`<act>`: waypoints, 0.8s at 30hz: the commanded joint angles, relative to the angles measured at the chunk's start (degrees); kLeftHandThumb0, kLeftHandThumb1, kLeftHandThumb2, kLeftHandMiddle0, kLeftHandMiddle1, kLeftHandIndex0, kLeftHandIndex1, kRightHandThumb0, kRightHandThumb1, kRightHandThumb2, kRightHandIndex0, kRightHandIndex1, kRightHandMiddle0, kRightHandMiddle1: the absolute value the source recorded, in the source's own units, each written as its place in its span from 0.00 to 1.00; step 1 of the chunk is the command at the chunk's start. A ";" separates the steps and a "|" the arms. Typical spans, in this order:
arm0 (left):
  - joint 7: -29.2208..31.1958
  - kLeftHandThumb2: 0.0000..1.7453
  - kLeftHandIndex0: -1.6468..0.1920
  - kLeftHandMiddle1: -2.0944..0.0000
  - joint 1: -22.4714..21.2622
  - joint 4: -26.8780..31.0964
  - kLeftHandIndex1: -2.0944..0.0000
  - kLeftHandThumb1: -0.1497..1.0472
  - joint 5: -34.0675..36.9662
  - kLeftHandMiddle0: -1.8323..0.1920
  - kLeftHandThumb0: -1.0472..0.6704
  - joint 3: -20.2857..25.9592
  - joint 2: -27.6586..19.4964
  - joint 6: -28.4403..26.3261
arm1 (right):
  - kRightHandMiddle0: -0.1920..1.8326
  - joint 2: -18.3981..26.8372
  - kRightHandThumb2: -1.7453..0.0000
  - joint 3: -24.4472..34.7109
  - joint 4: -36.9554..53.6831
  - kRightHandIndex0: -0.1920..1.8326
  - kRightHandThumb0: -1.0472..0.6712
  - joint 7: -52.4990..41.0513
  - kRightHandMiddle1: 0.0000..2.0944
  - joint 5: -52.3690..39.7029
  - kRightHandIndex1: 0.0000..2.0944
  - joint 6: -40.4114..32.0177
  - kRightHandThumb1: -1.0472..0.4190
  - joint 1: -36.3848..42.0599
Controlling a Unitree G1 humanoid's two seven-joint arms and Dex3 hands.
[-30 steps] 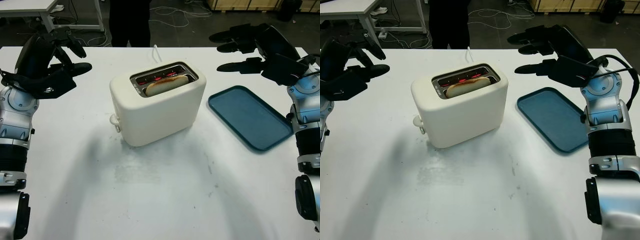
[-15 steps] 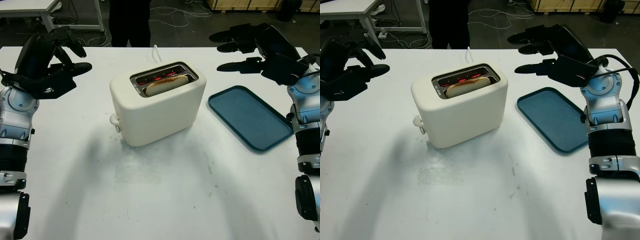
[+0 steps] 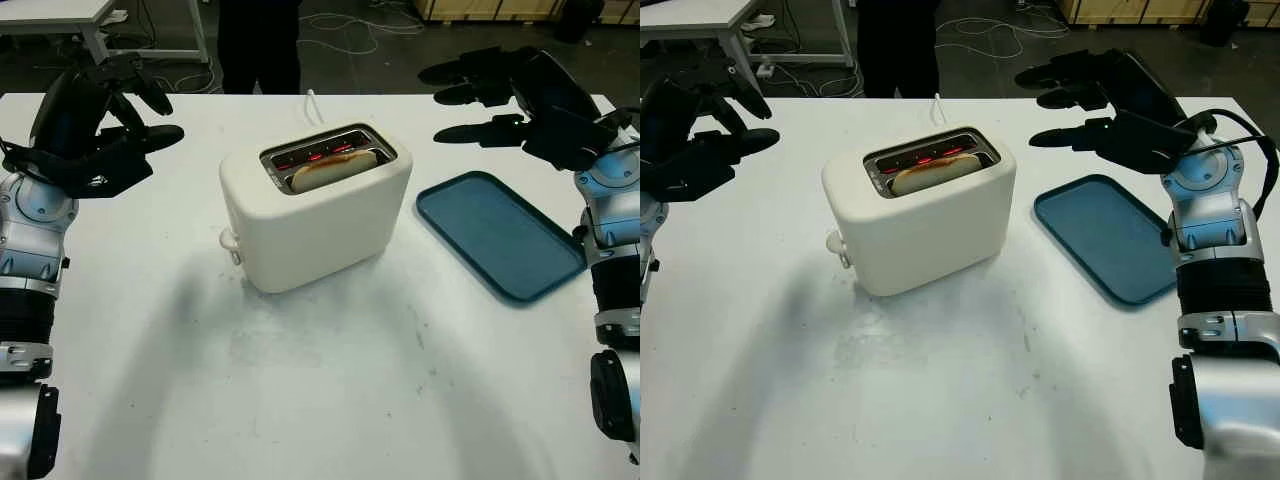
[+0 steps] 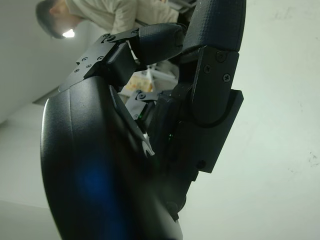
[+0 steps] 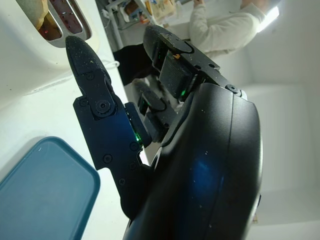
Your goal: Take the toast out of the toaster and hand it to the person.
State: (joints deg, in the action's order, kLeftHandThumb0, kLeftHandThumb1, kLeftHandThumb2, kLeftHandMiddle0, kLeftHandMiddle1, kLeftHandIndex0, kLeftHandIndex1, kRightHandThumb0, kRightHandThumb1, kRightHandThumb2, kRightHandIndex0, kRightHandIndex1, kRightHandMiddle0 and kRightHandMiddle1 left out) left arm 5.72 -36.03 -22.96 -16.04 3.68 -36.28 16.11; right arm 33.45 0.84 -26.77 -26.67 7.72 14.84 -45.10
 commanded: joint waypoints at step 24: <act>-0.84 0.10 0.58 0.32 0.79 -0.41 0.31 0.89 0.24 0.56 0.00 0.18 0.18 0.73 | 0.48 0.30 1.00 0.13 0.62 0.52 0.30 0.22 0.00 -0.38 0.00 -0.32 0.19 0.92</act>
State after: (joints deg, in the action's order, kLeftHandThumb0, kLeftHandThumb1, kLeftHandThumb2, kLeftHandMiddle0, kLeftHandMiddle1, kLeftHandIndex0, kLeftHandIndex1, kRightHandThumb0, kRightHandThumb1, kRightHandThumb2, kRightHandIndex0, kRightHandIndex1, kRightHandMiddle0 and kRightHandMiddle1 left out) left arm 5.31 -35.94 -23.18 -16.04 3.68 -36.27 16.49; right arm 33.45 0.84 -26.77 -26.67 7.72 14.83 -44.75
